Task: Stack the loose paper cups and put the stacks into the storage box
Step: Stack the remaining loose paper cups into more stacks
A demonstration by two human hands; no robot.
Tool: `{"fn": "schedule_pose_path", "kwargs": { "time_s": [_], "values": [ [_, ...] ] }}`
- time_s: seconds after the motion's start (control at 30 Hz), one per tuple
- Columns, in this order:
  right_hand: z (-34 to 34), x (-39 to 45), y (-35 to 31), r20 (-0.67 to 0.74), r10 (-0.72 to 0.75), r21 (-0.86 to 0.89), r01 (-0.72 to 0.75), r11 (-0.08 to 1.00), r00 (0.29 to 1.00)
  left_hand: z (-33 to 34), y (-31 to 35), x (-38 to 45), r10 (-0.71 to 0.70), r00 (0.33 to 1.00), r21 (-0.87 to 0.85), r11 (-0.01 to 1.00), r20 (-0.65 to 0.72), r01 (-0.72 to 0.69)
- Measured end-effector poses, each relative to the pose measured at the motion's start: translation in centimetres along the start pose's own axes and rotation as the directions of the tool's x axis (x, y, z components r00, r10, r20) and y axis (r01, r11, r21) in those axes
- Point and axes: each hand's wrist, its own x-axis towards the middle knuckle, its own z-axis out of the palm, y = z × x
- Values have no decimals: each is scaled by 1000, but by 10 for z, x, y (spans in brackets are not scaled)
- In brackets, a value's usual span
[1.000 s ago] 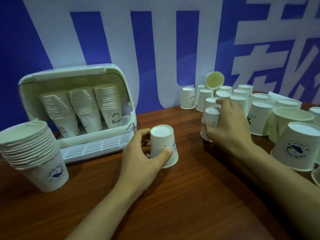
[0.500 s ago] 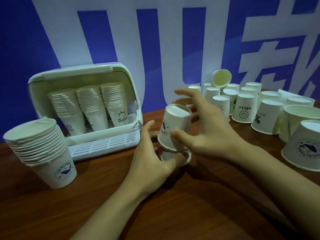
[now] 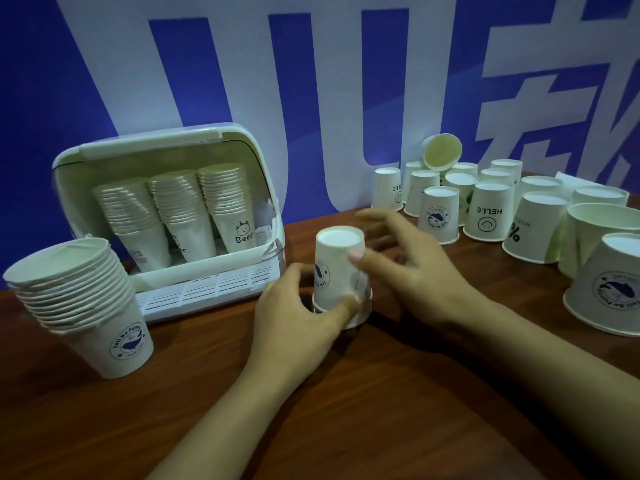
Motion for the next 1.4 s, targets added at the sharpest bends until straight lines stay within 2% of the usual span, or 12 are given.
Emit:
{"fn": "schedule_pose_path", "kwargs": {
  "time_s": [0.07,0.13,0.2,0.27,0.33,0.53,0.73,0.87,1.07,1.13,1.3,1.4],
  "values": [
    [-14,6,7,-240,43,-85,-65,994,970,-1,0,0,-48,998,54,998,42,45],
    [-35,14,19,-418,8,-326,-158,932,909,-1,2,0,-66,995,80,995,80,60],
    [-54,22,33,-408,35,-496,-254,830,912,0,4,0,-56,993,98,994,103,46],
    [-63,24,46,-326,156,-603,-332,726,932,0,5,-1,-53,990,108,993,129,39],
    [-65,23,57,-270,213,-683,-343,645,939,0,6,-1,-55,986,117,992,157,37],
    [-59,22,65,-342,204,-692,-393,605,917,-3,10,-4,-43,983,109,994,178,23],
    [-56,26,84,-248,160,-733,-293,614,955,-3,10,-4,-39,982,116,993,184,17],
    [-54,24,74,-395,83,-638,-338,691,915,-3,10,-5,-29,985,132,991,172,6],
    [-55,24,73,-473,52,-651,-388,653,880,-4,12,-7,-30,982,131,991,186,6],
    [-56,24,74,-447,54,-644,-363,673,893,-4,12,-7,-31,981,128,992,190,6],
    [-51,23,74,-259,126,-620,-265,739,958,-3,9,-6,-27,983,124,992,183,5],
    [-49,21,71,-272,145,-639,-291,711,951,-3,6,-5,-16,984,117,993,180,-5]
  ]
}}
